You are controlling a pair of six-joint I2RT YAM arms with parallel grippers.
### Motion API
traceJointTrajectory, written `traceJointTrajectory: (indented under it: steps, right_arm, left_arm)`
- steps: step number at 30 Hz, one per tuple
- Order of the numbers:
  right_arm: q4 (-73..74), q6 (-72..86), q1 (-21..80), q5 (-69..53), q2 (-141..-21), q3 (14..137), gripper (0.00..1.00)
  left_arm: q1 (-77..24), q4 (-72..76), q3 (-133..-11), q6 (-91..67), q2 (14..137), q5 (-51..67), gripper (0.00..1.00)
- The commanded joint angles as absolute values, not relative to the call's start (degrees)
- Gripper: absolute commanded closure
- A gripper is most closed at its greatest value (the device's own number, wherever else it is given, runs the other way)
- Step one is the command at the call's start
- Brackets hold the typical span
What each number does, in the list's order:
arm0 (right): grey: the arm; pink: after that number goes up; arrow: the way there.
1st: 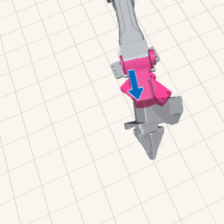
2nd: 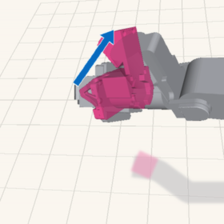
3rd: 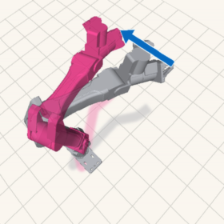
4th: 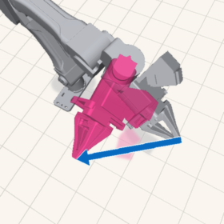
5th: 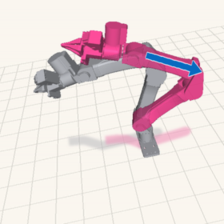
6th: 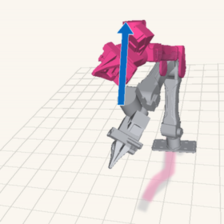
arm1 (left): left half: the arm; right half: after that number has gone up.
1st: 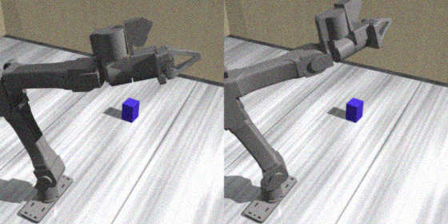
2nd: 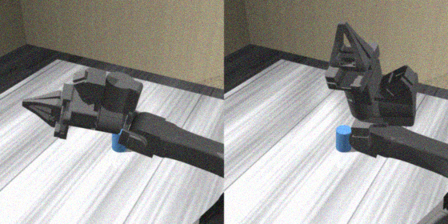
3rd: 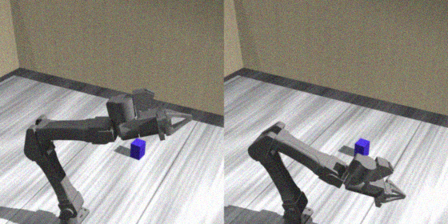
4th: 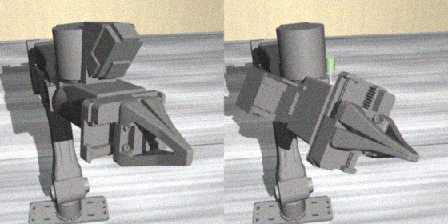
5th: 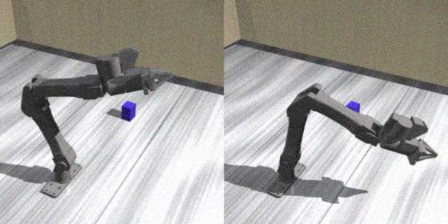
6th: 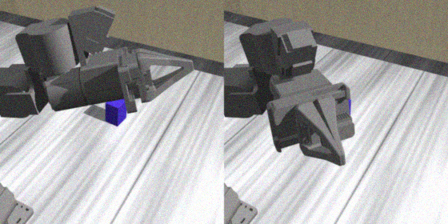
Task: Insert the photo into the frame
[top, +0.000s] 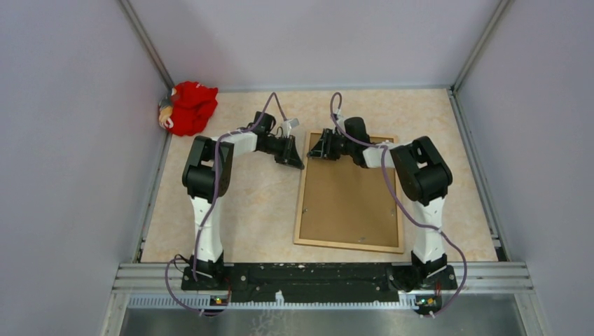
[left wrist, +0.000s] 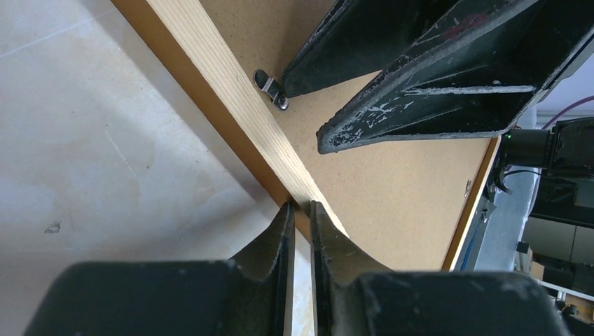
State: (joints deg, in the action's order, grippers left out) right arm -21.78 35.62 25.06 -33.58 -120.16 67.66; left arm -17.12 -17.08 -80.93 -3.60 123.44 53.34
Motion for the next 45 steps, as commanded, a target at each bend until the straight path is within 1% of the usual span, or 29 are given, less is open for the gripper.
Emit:
traceJointTrajectory:
  steps: [1, 17, 23, 28, 33, 37, 40, 45]
  right_arm:
    - [-20.6, 34.8, 25.3, -34.9, -122.3, 68.8, 0.64]
    - [-18.9, 34.0, 25.4, -37.3, -124.7, 71.8, 0.66]
    - [-13.3, 29.0, 25.4, -40.8, -125.9, 76.1, 0.67]
    - [-5.4, 23.0, 25.3, -43.8, -127.5, 81.2, 0.67]
    - [1.8, 18.3, 24.9, -42.4, -127.7, 85.1, 0.67]
    - [0.8, 18.9, 22.7, -41.9, -126.0, 85.2, 0.67]
    - [-1.4, 20.5, 21.2, -42.8, -125.6, 85.3, 0.67]
    - [-1.9, 21.5, 21.0, -43.9, -127.2, 86.7, 0.67]
  left_arm:
    - [-18.0, -16.3, -79.4, -3.4, 124.6, 52.4, 0.84]
    - [-18.0, -16.4, -79.1, -3.0, 124.8, 52.9, 0.85]
    - [-18.0, -16.4, -78.8, -2.9, 124.7, 53.0, 0.85]
    - [-18.0, -16.4, -78.7, -2.7, 124.6, 53.0, 0.85]
    - [-18.0, -16.5, -78.5, -2.6, 124.7, 53.0, 0.85]
    - [-17.9, -16.7, -78.6, -2.6, 124.2, 53.0, 0.85]
    - [-17.4, -17.0, -79.4, -2.9, 123.9, 53.5, 0.81]
    - [-16.8, -16.1, -81.1, -3.8, 123.9, 53.6, 0.67]
